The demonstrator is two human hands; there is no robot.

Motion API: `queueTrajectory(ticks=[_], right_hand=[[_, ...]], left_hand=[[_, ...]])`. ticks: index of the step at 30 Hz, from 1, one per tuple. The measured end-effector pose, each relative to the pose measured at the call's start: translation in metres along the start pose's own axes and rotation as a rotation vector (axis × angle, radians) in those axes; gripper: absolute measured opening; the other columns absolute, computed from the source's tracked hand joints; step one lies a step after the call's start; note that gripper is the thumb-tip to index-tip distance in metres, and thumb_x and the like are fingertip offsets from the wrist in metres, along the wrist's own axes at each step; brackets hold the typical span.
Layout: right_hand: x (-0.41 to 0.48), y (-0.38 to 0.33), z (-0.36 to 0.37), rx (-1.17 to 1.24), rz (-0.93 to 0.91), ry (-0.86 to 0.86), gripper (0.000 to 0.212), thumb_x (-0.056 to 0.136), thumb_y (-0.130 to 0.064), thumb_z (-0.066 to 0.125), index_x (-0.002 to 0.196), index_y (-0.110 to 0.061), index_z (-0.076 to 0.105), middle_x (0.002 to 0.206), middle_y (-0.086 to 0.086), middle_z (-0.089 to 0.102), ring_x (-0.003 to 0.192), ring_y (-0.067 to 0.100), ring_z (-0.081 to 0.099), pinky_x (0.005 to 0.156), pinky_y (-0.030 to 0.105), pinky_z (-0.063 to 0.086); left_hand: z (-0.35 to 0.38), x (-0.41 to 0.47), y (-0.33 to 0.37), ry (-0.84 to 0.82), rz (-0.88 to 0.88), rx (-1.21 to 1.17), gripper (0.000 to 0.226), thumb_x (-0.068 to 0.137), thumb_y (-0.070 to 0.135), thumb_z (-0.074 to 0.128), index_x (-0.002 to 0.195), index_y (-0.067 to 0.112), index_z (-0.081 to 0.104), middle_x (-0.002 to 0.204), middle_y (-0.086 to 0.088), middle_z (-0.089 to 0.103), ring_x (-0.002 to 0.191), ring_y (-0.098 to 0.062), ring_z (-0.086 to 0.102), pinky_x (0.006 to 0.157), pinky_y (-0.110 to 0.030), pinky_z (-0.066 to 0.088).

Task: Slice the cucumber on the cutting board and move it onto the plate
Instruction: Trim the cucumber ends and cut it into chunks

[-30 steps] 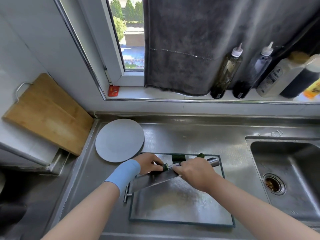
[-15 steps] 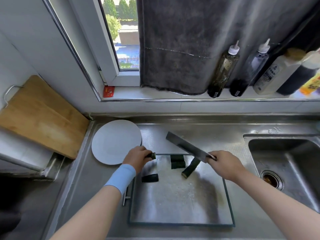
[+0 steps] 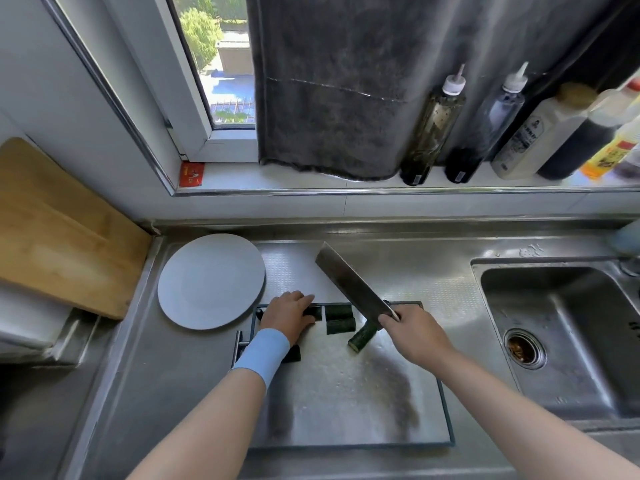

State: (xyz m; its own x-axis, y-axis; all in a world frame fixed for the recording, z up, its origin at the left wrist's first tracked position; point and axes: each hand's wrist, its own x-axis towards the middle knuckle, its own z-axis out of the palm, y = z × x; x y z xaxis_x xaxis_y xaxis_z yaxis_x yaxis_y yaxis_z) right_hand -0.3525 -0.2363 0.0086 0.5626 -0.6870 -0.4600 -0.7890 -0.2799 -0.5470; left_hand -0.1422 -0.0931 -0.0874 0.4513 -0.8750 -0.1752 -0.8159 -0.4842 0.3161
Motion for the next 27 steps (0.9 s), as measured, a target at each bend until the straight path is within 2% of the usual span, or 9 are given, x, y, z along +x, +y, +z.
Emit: queueTrajectory(ticks=[2, 4, 6, 8, 10, 15, 20, 24, 27], right_hand=[[-0.002, 0.001, 0.004, -0.012, 0.011, -0.023, 0.033, 0.095, -0.031, 0.054, 0.063, -0.026, 0.053, 0.052, -0.008, 0.052, 0.055, 0.016, 0.05, 0.053, 0.029, 0.034], [-0.003, 0.001, 0.007, -0.033, 0.017, -0.04, 0.028, 0.094, -0.034, 0.053, 0.07, -0.021, 0.059, 0.054, -0.007, 0.055, 0.055, 0.017, 0.052, 0.054, 0.029, 0.035], [-0.003, -0.002, 0.01, -0.045, 0.01, -0.043, 0.029, 0.094, -0.035, 0.053, 0.07, -0.02, 0.059, 0.056, -0.005, 0.056, 0.056, 0.018, 0.053, 0.054, 0.029, 0.035], [-0.002, -0.008, 0.013, -0.049, 0.002, -0.046, 0.029, 0.095, -0.035, 0.053, 0.07, -0.021, 0.059, 0.06, -0.004, 0.058, 0.058, 0.017, 0.054, 0.053, 0.029, 0.034], [-0.003, -0.014, 0.015, -0.044, -0.011, -0.049, 0.027, 0.095, -0.034, 0.054, 0.076, -0.019, 0.064, 0.062, -0.003, 0.058, 0.058, 0.017, 0.053, 0.053, 0.029, 0.032], [-0.004, -0.024, 0.016, -0.032, -0.033, -0.051, 0.024, 0.095, -0.032, 0.053, 0.083, -0.018, 0.068, 0.06, -0.003, 0.058, 0.057, 0.018, 0.052, 0.054, 0.03, 0.032], [-0.003, -0.018, 0.013, -0.041, -0.032, -0.029, 0.027, 0.096, -0.033, 0.052, 0.073, -0.021, 0.062, 0.056, -0.006, 0.055, 0.055, 0.017, 0.052, 0.054, 0.03, 0.032], [-0.003, -0.008, 0.01, -0.042, -0.012, 0.005, 0.034, 0.095, -0.033, 0.054, 0.062, -0.03, 0.052, 0.053, -0.008, 0.052, 0.055, 0.015, 0.05, 0.052, 0.029, 0.032], [-0.003, 0.001, 0.007, -0.035, 0.002, 0.014, 0.034, 0.095, -0.034, 0.054, 0.061, -0.031, 0.052, 0.053, -0.009, 0.051, 0.055, 0.014, 0.05, 0.052, 0.029, 0.033]], left_hand=[[-0.003, -0.017, -0.002, 0.094, -0.018, -0.182, 0.041, 0.094, 0.031, 0.058, 0.134, 0.023, 0.054, 0.126, 0.003, 0.054, 0.113, -0.018, 0.05, 0.094, -0.029, 0.043], [-0.007, -0.041, -0.008, 0.152, -0.02, -0.238, 0.032, 0.092, 0.035, 0.059, 0.121, 0.024, 0.06, 0.117, 0.008, 0.053, 0.102, -0.013, 0.052, 0.084, -0.027, 0.047], [-0.011, -0.066, -0.017, 0.076, 0.012, -0.187, 0.032, 0.086, 0.046, 0.057, 0.113, 0.028, 0.058, 0.111, 0.013, 0.05, 0.094, -0.009, 0.051, 0.077, -0.022, 0.043], [-0.009, -0.084, -0.026, -0.036, 0.06, -0.103, 0.035, 0.081, 0.044, 0.057, 0.113, 0.029, 0.056, 0.111, 0.014, 0.049, 0.095, -0.01, 0.051, 0.075, -0.021, 0.041], [-0.005, -0.091, -0.032, -0.079, 0.062, -0.061, 0.031, 0.084, 0.033, 0.056, 0.115, 0.029, 0.056, 0.112, 0.011, 0.049, 0.098, -0.015, 0.054, 0.076, -0.025, 0.044], [0.002, -0.071, -0.024, -0.021, 0.045, -0.08, 0.029, 0.094, 0.025, 0.054, 0.123, 0.026, 0.058, 0.119, 0.006, 0.051, 0.105, -0.017, 0.053, 0.081, -0.027, 0.045], [0.013, -0.045, -0.005, 0.067, 0.055, -0.127, 0.027, 0.091, 0.019, 0.059, 0.116, 0.024, 0.066, 0.116, 0.0, 0.057, 0.107, -0.021, 0.055, 0.077, -0.027, 0.046], [0.017, -0.039, 0.005, 0.143, 0.011, -0.205, 0.025, 0.089, 0.014, 0.062, 0.112, 0.021, 0.068, 0.112, 0.002, 0.057, 0.103, -0.016, 0.053, 0.075, -0.018, 0.036], [0.014, -0.043, 0.01, 0.222, -0.011, -0.221, 0.027, 0.082, 0.013, 0.067, 0.108, 0.02, 0.068, 0.107, 0.003, 0.058, 0.097, -0.016, 0.053, 0.074, -0.017, 0.036]])
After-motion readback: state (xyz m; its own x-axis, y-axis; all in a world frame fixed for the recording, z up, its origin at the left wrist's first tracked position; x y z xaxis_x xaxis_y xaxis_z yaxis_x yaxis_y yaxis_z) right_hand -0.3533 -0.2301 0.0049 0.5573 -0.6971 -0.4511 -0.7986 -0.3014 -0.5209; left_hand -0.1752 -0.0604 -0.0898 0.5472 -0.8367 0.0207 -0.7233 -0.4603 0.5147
